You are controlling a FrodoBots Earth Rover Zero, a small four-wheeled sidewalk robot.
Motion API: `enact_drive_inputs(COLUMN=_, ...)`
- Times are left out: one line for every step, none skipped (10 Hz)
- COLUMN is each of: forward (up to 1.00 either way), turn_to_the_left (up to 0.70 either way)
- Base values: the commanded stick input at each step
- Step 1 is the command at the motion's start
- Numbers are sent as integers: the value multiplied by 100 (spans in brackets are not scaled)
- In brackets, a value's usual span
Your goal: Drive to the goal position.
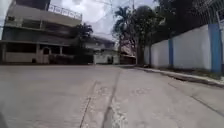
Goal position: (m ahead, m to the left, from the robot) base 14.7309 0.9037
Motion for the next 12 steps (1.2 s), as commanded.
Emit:
enact_drive_inputs(forward=100, turn_to_the_left=0)
enact_drive_inputs(forward=100, turn_to_the_left=0)
enact_drive_inputs(forward=100, turn_to_the_left=0)
enact_drive_inputs(forward=100, turn_to_the_left=0)
enact_drive_inputs(forward=100, turn_to_the_left=0)
enact_drive_inputs(forward=100, turn_to_the_left=0)
enact_drive_inputs(forward=100, turn_to_the_left=0)
enact_drive_inputs(forward=100, turn_to_the_left=0)
enact_drive_inputs(forward=100, turn_to_the_left=0)
enact_drive_inputs(forward=100, turn_to_the_left=0)
enact_drive_inputs(forward=100, turn_to_the_left=0)
enact_drive_inputs(forward=100, turn_to_the_left=0)
